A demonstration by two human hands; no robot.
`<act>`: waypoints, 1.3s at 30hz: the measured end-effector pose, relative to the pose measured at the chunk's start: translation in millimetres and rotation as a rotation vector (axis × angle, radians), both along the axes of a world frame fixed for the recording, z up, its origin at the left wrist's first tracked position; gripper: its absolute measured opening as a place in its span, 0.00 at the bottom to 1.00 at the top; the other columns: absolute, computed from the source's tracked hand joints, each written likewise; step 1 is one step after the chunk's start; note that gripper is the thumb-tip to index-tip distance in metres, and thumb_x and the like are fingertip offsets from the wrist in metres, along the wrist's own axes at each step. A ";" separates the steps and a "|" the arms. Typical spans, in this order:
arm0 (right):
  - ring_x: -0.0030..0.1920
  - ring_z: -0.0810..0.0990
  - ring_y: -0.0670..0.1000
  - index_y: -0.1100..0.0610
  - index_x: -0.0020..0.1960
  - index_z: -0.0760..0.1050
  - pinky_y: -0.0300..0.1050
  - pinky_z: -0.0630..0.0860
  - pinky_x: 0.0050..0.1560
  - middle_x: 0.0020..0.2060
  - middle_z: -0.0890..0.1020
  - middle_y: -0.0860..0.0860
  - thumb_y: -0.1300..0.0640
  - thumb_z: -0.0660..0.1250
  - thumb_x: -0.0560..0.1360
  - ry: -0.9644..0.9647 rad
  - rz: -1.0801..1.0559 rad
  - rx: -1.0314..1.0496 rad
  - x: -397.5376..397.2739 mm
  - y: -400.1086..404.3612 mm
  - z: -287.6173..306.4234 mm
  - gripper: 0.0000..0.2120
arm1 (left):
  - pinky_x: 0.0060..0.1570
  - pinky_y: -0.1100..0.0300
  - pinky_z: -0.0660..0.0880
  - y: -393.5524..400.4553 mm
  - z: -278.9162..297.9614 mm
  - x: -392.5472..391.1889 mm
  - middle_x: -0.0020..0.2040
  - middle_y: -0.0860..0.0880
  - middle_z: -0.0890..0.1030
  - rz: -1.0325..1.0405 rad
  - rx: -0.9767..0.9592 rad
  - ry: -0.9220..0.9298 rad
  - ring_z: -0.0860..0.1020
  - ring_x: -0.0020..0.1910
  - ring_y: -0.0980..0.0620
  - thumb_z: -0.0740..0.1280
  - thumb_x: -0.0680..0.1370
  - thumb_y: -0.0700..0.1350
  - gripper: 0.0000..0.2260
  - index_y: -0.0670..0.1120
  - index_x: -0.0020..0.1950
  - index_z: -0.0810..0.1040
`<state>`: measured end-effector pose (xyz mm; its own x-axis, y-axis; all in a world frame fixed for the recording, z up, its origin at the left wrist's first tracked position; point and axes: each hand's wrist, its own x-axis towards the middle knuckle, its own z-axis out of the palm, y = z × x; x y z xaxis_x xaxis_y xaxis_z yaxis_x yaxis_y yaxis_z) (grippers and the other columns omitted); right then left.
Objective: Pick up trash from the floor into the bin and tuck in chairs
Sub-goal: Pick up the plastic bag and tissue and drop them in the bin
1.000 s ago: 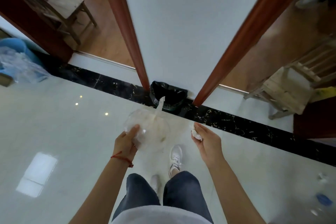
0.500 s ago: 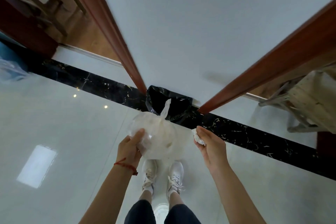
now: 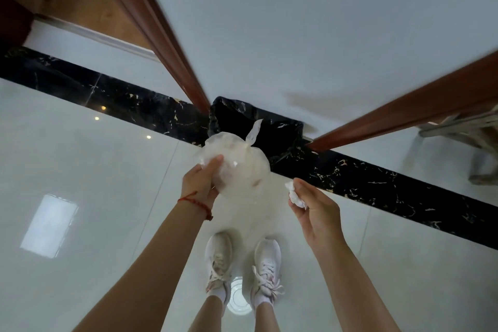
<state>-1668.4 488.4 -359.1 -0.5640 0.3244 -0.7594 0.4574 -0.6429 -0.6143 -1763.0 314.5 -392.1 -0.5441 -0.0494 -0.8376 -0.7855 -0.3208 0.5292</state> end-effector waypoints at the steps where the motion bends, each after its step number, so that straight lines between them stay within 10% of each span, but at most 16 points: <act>1: 0.29 0.71 0.42 0.79 0.45 0.66 0.33 0.77 0.41 0.24 0.68 0.49 0.65 0.64 0.74 -0.001 -0.002 0.002 0.1 0.9 -6.9 0.15 | 0.47 0.53 0.78 5.4 -9.4 -6.6 0.46 0.43 0.80 0.014 0.003 -0.008 0.79 0.42 0.48 0.68 0.73 0.39 0.07 0.39 0.50 0.77; 10: 0.33 0.79 0.41 0.58 0.33 0.83 0.32 0.77 0.39 0.26 0.76 0.49 0.64 0.65 0.73 -0.034 -0.011 0.035 -10.8 11.1 -34.9 0.12 | 0.48 0.48 0.78 42.0 -58.0 -50.5 0.47 0.45 0.79 0.079 -0.017 -0.047 0.79 0.44 0.48 0.67 0.74 0.38 0.05 0.41 0.49 0.75; 17: 0.29 0.73 0.42 0.67 0.44 0.77 0.33 0.76 0.39 0.22 0.71 0.46 0.64 0.65 0.73 -0.020 0.038 0.043 -32.9 8.6 -49.9 0.05 | 0.44 0.57 0.77 41.2 -62.9 -56.2 0.42 0.47 0.77 -0.104 -0.074 -0.062 0.77 0.43 0.50 0.63 0.77 0.42 0.05 0.43 0.50 0.75; 25: 0.28 0.69 0.43 0.64 0.40 0.74 0.33 0.74 0.40 0.22 0.69 0.46 0.64 0.65 0.73 0.018 0.134 0.102 -56.4 -3.3 -63.4 0.04 | 0.59 0.58 0.66 5.7 -65.1 -29.0 0.62 0.44 0.76 -0.821 -0.743 0.439 0.72 0.62 0.45 0.62 0.77 0.46 0.16 0.44 0.64 0.72; 33: 0.31 0.78 0.44 0.68 0.38 0.78 0.36 0.77 0.38 0.26 0.76 0.50 0.67 0.68 0.70 -0.110 0.109 0.237 -99.0 -14.8 -105.9 0.04 | 0.65 0.47 0.65 -20.3 -62.3 -22.6 0.65 0.40 0.74 -1.206 -1.002 0.765 0.70 0.65 0.40 0.62 0.77 0.43 0.17 0.41 0.65 0.70; 39: 0.46 0.81 0.47 0.64 0.56 0.76 0.39 0.79 0.45 0.46 0.81 0.54 0.63 0.70 0.69 -0.194 -0.048 0.121 -122.8 -21.6 -135.7 0.16 | 0.65 0.44 0.65 -28.7 -61.2 -25.5 0.64 0.38 0.74 -1.248 -1.039 0.789 0.70 0.64 0.38 0.63 0.77 0.43 0.17 0.39 0.64 0.71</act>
<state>-1791.2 466.8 -494.8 -0.3930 0.4428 -0.8059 0.5451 -0.5936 -0.5920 -1788.6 285.8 -453.4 -0.8802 0.3773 -0.2878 0.2303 0.8699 0.4361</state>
